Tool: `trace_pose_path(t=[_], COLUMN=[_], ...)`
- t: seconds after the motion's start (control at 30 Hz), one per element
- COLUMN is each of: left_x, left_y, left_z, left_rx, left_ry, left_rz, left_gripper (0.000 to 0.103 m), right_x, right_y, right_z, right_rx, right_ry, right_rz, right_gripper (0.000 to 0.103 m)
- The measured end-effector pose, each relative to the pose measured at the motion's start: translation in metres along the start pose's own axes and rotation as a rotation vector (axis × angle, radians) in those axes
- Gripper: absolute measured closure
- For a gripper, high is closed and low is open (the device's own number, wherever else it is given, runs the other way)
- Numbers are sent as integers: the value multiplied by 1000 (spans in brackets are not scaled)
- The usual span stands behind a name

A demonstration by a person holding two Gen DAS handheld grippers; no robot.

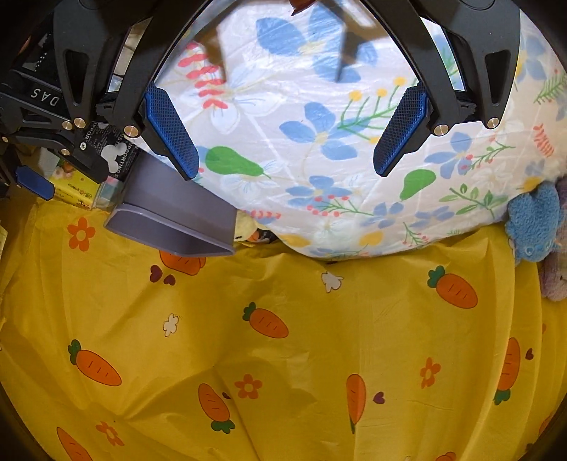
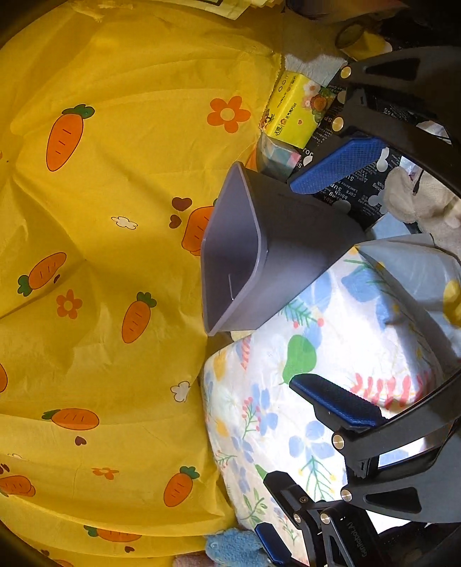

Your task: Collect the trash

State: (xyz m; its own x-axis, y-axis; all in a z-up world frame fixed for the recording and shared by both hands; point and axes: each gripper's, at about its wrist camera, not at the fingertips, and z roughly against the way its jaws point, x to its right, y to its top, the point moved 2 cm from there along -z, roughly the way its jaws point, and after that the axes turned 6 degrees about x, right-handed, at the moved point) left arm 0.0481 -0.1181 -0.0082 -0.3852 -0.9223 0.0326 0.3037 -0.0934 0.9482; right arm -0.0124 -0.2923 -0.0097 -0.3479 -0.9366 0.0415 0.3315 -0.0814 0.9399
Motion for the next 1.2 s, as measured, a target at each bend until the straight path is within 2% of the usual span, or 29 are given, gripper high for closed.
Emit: trace_pose_path(t=[0.27, 0.63, 1.2], left_x=[-24, -21, -20], left_y=[-18, -27, -28], left_z=[28, 54, 61], left_rx=[-13, -21, -17], left_ry=[78, 65, 78], left_rz=[37, 21, 8], left_gripper=[6, 6, 6], right_x=[-17, -30, -33], right_y=[-13, -19, -18], right_z=[28, 50, 56], right_rx=[9, 26, 34], right_ry=[35, 56, 67], right_rz=[14, 28, 39], right_gripper=[6, 6, 6])
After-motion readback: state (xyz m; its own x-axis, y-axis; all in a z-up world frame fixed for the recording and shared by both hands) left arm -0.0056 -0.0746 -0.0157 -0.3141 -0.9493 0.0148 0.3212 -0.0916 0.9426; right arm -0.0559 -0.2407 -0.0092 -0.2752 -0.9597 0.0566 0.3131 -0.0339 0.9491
